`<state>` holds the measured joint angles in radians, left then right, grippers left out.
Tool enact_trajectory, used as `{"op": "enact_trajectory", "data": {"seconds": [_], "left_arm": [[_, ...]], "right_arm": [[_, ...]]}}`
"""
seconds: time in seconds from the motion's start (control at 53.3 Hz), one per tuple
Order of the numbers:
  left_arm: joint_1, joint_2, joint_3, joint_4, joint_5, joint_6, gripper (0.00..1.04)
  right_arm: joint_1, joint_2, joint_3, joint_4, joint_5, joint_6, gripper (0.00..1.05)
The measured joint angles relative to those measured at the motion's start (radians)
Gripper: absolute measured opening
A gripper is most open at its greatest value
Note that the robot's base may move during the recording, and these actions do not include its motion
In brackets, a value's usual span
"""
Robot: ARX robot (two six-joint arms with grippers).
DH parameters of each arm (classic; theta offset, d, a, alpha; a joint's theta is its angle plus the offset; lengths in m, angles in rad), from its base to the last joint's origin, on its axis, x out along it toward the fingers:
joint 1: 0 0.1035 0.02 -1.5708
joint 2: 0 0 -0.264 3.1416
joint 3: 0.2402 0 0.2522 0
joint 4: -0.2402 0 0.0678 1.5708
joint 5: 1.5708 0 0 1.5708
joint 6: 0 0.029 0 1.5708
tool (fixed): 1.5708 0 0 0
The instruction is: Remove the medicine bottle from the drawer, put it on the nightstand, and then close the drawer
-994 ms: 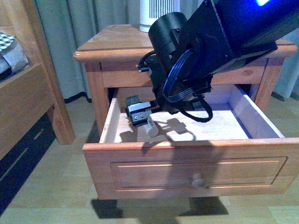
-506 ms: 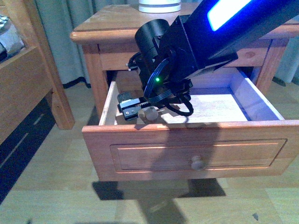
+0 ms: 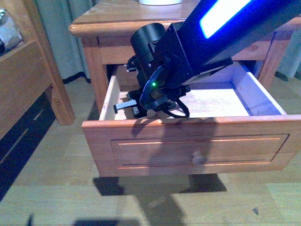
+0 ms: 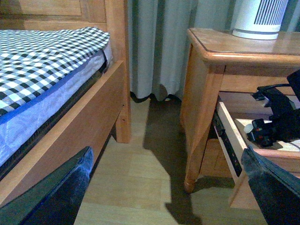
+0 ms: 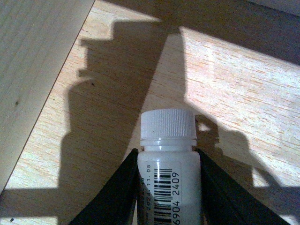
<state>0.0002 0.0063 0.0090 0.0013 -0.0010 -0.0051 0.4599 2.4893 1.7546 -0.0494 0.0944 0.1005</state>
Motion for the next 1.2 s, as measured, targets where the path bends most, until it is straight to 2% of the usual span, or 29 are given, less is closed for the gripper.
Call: {"op": "enact_trajectory", "data": {"seconds": [0.375, 0.525, 0.713, 0.919, 1.032, 1.2], "left_arm": [[0.000, 0.000, 0.000, 0.000, 0.000, 0.000, 0.98], [0.000, 0.000, 0.000, 0.000, 0.000, 0.000, 0.98], [0.000, 0.000, 0.000, 0.000, 0.000, 0.000, 0.98], [0.000, 0.000, 0.000, 0.000, 0.000, 0.000, 0.98], [0.000, 0.000, 0.000, 0.000, 0.000, 0.000, 0.98], [0.000, 0.000, 0.000, 0.000, 0.000, 0.000, 0.98]], "right_arm": [[0.005, -0.284, -0.313, 0.173, -0.061, 0.031, 0.29], [-0.029, -0.478, -0.415, 0.174, -0.103, 0.034, 0.29], [-0.060, -0.613, -0.452, 0.161, -0.147, 0.030, 0.29], [-0.119, -0.686, -0.336, 0.126, -0.160, -0.013, 0.29], [-0.178, -0.636, -0.182, 0.088, -0.136, -0.050, 0.29], [-0.219, -0.476, 0.057, 0.002, -0.080, -0.096, 0.29]]}}
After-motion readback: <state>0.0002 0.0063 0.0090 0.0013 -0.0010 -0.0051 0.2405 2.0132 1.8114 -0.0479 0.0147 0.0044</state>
